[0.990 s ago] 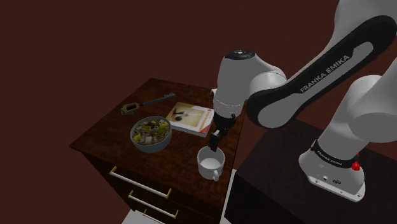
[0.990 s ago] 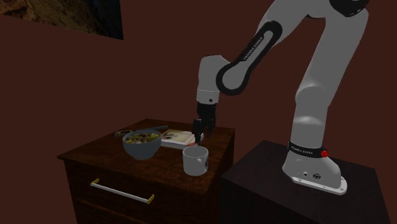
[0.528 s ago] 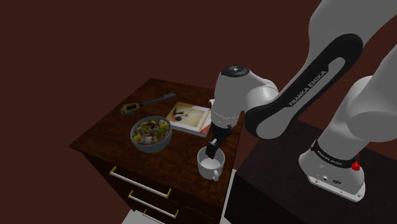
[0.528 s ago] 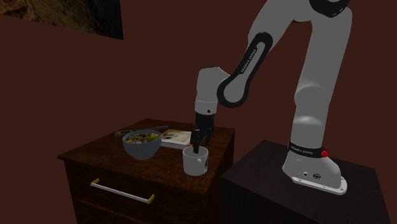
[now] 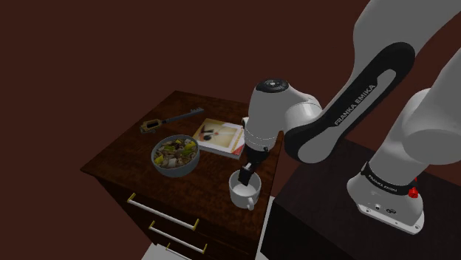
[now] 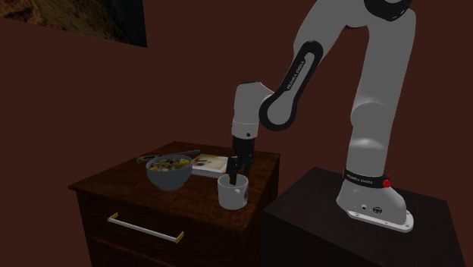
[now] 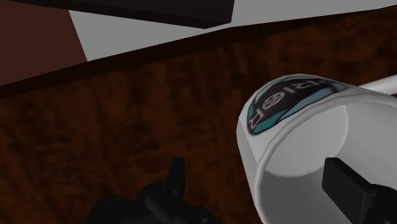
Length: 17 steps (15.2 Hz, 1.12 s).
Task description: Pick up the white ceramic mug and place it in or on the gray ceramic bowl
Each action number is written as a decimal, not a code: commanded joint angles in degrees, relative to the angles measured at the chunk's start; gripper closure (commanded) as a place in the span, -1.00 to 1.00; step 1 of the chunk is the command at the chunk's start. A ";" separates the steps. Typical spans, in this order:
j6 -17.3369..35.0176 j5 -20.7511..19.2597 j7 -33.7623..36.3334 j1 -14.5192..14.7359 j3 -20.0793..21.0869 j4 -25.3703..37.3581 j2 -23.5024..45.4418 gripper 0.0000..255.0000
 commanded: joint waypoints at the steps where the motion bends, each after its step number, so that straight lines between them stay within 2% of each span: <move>1: 0.00 0.00 0.00 0.00 0.00 0.00 0.00 1.00; 10: 0.01 -0.02 0.01 0.00 0.00 0.00 0.01 1.00; 17: -7.19 6.93 -4.98 2.20 -1.35 0.94 -7.06 1.00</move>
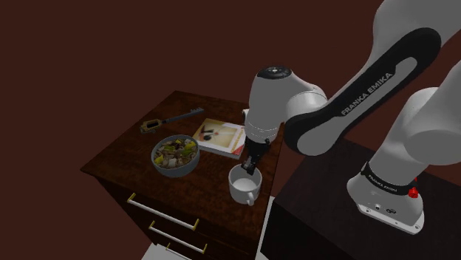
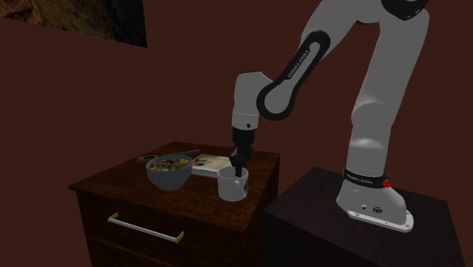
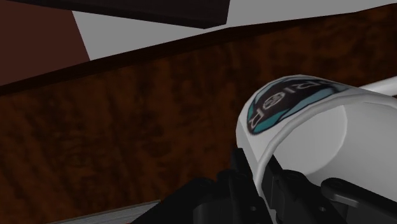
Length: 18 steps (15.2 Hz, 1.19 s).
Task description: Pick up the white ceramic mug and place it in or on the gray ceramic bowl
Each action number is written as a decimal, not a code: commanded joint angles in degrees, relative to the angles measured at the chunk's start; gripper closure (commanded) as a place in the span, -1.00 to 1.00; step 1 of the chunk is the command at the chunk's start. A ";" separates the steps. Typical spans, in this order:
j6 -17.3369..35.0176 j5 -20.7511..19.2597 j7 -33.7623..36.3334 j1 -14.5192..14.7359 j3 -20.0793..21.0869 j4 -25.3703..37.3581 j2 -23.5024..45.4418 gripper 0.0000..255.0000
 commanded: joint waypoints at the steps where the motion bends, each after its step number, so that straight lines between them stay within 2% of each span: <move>1: -2.28 1.43 -1.14 0.55 -0.60 0.45 -1.95 1.00; 8: -9.42 4.08 -3.21 2.02 -2.47 2.19 -7.68 1.00; 18: -19.11 5.22 -4.46 3.05 -4.92 5.77 -13.98 1.00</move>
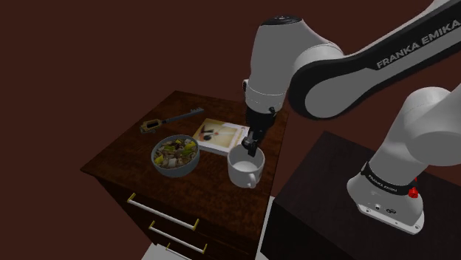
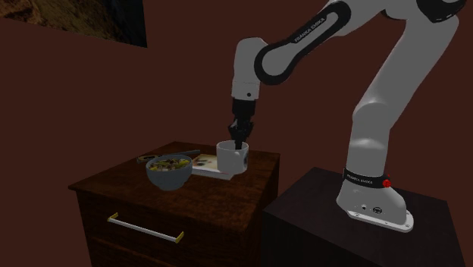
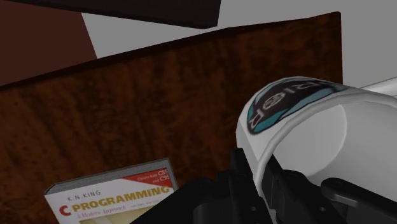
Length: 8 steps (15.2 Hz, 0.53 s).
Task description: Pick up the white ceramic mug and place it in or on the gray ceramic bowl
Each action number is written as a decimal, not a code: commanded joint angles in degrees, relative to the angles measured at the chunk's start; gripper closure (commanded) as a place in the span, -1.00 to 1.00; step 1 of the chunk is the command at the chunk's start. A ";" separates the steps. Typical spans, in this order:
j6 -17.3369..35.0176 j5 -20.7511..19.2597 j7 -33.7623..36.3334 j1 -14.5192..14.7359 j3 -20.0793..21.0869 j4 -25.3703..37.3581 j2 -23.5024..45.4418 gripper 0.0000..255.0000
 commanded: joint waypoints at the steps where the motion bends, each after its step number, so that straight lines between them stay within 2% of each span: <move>1: -2.07 0.01 -0.28 0.04 -0.60 0.96 -1.10 1.00; 8: -7.85 -0.09 -0.55 0.26 -1.99 3.96 -3.93 1.00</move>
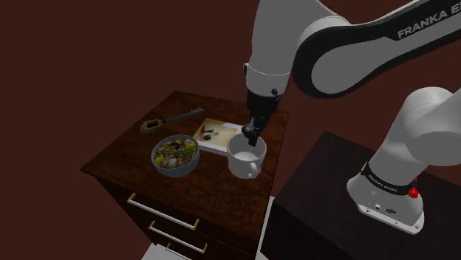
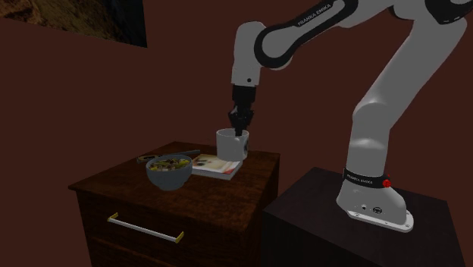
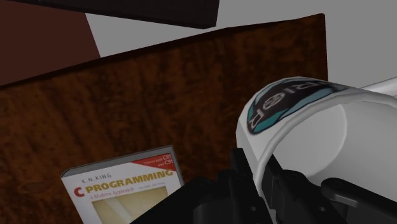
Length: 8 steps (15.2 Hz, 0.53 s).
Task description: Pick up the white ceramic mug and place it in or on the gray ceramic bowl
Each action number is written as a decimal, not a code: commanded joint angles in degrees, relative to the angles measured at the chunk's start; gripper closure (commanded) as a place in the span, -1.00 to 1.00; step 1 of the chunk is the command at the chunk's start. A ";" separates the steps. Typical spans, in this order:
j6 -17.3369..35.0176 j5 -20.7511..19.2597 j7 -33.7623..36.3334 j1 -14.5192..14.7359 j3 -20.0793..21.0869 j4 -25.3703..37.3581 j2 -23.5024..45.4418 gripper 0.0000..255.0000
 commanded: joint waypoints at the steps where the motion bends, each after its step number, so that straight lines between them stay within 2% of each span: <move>1: -0.25 -1.12 0.33 -0.99 0.26 2.43 2.22 1.00; 8: -0.51 -10.40 4.11 -6.28 2.50 18.32 18.86 1.00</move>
